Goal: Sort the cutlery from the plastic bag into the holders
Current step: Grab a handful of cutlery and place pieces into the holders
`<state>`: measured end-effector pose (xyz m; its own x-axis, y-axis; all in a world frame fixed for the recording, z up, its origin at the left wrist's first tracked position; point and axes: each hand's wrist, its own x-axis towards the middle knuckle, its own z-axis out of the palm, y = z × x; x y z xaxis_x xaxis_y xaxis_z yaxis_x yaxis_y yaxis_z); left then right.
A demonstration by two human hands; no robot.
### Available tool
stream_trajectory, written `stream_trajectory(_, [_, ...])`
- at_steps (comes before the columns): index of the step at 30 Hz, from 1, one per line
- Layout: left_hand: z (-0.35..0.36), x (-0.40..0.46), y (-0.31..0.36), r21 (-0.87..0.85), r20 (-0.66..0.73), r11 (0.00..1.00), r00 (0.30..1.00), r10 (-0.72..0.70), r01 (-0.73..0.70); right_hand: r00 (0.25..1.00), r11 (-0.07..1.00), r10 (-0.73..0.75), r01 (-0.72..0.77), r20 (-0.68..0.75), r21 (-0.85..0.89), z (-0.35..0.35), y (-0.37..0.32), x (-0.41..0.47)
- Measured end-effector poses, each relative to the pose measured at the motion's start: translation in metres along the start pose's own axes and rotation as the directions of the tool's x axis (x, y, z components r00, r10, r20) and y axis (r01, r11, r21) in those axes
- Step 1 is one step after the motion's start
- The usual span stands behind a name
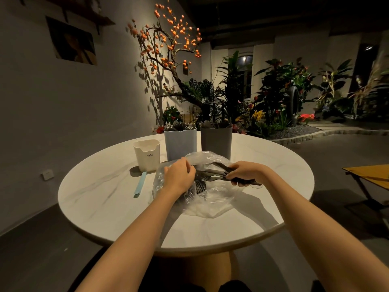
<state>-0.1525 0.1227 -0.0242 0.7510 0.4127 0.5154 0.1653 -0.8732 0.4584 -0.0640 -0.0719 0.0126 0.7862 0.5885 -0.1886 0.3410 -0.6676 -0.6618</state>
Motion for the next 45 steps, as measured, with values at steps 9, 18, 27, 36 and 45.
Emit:
stream_trajectory(9, [0.007,0.012,-0.004,-0.077,0.046,0.996,0.998,0.052,-0.048,0.980,0.975,-0.197,0.198,0.022,-0.103,0.009,0.004,0.007])
stream_trajectory(18, [0.011,0.015,-0.006,-0.283,0.041,0.959,0.999,0.008,0.004,0.941,0.937,-0.337,0.332,-0.028,-0.109,0.015,0.010,0.011])
stream_trajectory(27, [0.011,0.017,-0.001,-0.149,0.159,0.974,0.976,-0.148,0.172,0.939,0.937,-0.324,0.302,-0.114,-0.178,0.009,0.018,0.007])
stream_trajectory(36, [0.009,0.025,0.003,-0.243,0.077,0.955,0.984,-0.158,0.172,0.901,0.924,-0.383,0.368,-0.203,-0.107,0.002,0.025,-0.003])
stream_trajectory(45, [0.008,0.030,0.009,-0.366,-0.137,0.929,0.985,-0.106,0.049,0.857,0.922,-0.386,0.374,-0.343,-0.104,0.002,0.015,0.009])
